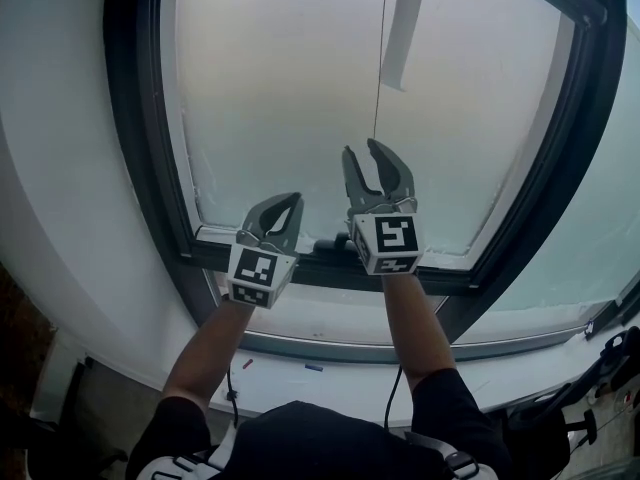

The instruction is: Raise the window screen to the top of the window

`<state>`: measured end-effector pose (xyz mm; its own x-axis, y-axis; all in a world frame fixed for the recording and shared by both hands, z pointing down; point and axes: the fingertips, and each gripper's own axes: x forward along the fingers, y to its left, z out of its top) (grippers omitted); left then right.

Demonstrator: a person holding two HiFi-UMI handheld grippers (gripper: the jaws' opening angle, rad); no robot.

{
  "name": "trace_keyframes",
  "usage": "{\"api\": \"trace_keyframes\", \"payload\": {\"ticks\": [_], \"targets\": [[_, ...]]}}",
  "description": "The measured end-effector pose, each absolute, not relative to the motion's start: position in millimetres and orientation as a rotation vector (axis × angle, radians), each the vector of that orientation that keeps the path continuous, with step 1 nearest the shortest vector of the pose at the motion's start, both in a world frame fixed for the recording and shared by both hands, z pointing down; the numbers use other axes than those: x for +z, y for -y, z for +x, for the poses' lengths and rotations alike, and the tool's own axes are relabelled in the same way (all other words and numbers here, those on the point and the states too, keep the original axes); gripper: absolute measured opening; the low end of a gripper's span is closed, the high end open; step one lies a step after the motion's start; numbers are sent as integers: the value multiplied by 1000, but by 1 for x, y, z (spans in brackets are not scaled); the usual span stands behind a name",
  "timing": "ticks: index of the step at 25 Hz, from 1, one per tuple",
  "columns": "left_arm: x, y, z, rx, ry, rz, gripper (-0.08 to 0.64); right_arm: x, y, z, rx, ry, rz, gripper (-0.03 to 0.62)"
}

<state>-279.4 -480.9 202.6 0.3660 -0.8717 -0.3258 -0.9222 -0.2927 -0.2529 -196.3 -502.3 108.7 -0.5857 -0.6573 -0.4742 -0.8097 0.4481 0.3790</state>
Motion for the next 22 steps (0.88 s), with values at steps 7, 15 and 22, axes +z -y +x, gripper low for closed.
{"api": "trace_keyframes", "payload": {"ticks": [7, 15, 22], "targets": [[228, 474, -276, 224, -1483, -2287, 5, 167, 502, -181, 697, -2471, -1326, 146], [272, 441, -271, 314, -1416, -2429, 5, 259, 455, -139, 448, -2471, -1490, 78], [325, 401, -253, 374, -1345, -2572, 5, 328, 376, -75, 307, -2502, -1559, 31]]}}
